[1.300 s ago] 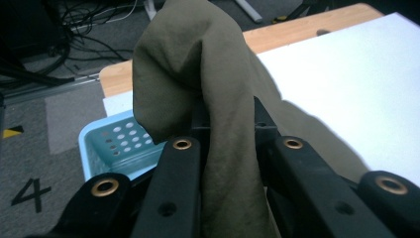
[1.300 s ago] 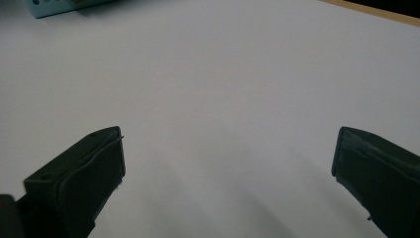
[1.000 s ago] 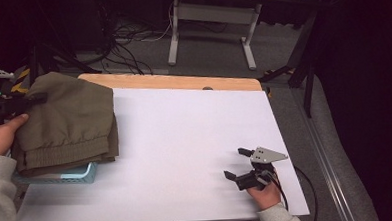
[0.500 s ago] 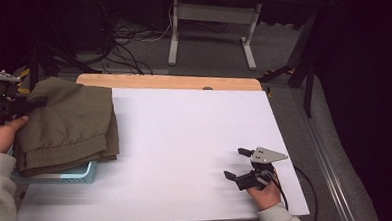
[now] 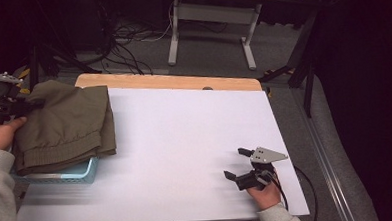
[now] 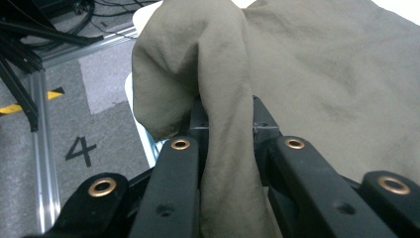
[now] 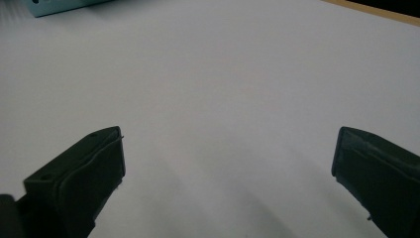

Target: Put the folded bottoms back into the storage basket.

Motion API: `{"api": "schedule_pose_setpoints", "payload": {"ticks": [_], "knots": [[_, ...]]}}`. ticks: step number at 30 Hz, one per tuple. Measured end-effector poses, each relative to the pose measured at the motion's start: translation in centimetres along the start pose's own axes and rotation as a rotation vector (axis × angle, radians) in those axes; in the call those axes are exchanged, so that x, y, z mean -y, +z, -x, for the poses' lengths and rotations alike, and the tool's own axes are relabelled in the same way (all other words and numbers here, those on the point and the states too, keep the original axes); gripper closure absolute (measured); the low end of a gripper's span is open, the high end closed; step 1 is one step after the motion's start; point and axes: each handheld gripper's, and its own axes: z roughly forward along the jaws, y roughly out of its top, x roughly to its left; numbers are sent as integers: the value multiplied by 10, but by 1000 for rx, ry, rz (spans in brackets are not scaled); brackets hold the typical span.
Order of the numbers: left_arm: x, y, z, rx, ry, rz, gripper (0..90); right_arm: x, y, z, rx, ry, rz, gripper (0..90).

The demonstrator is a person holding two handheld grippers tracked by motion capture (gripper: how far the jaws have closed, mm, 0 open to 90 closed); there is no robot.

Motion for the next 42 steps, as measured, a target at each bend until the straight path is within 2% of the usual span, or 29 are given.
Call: {"api": "schedule_pose_setpoints", "payload": {"ticks": [6,11,17,22,29,33,42], "knots": [[2,5,-1,-17,41,-11,789,0,0,0,1,0,0,3],[5,7,-1,-13,70,-19,792,0,0,0,3,0,-2,3],[7,9,-2,-8,75,-10,792,0,0,0,8,0,-4,3],[9,9,-5,-19,89,-21,794,0,0,0,9,0,-5,3],[13,11,-3,9,104,-33,792,0,0,-1,7,-2,-3,3],[15,14,-2,23,92,-24,792,0,0,-1,7,-3,-3,3],[13,24,1,20,96,-40,789,0,0,-1,6,-6,-4,3]]}}
